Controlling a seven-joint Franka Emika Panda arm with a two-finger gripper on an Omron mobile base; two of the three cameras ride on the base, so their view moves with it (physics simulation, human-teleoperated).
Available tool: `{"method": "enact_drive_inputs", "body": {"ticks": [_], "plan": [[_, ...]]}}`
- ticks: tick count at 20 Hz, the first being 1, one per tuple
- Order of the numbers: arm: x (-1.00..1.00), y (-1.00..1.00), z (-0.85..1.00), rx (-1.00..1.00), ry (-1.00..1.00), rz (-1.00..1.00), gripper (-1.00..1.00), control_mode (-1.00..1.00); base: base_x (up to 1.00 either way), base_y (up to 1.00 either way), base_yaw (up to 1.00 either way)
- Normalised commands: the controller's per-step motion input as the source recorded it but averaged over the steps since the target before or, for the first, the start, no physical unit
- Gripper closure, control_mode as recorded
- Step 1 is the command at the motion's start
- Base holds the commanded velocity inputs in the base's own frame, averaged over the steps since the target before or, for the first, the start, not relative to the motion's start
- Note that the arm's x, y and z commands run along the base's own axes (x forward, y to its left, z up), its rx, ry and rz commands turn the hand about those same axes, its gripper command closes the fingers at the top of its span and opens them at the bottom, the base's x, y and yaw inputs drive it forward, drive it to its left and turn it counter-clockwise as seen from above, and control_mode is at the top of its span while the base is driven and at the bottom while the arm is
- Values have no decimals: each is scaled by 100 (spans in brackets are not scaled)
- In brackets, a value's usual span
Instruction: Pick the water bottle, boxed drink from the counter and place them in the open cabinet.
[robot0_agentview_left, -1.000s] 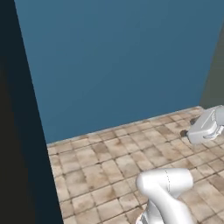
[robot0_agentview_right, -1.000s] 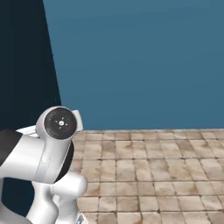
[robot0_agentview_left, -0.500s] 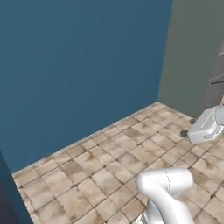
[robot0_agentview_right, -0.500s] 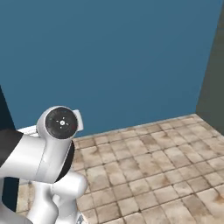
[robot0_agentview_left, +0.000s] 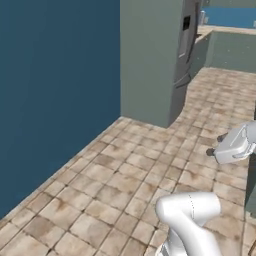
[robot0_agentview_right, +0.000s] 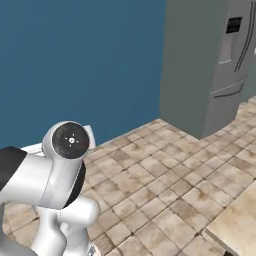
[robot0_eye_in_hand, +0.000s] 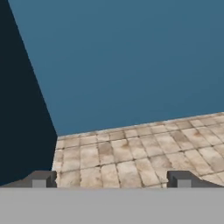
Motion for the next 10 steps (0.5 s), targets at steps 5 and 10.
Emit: {"method": "enact_drive_inputs", "body": {"ticks": [5,10], "plan": [[0,0,0,0,0,0,-100,100,51,9,-52],[0,0,0,0,0,0,-100,100,73,2,-25]]}}
